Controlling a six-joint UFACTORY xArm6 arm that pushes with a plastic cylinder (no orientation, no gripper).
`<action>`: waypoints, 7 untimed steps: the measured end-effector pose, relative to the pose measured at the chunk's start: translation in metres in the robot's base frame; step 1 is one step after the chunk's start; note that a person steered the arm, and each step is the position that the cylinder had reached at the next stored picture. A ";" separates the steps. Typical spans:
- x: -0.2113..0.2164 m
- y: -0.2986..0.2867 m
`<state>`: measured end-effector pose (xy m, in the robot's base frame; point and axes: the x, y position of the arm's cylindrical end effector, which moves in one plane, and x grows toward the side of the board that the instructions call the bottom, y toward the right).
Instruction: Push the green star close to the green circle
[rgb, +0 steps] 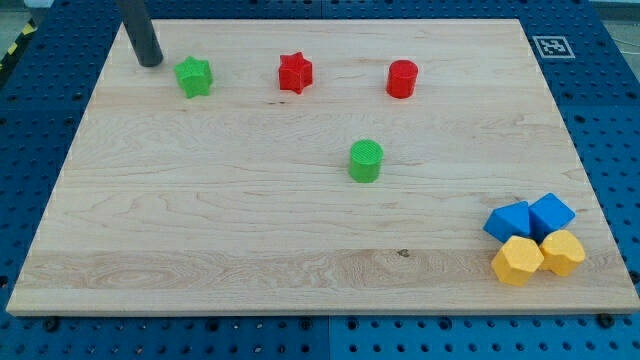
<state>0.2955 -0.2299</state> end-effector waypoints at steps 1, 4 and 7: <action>0.014 0.026; 0.015 0.079; 0.047 0.096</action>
<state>0.3426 -0.1344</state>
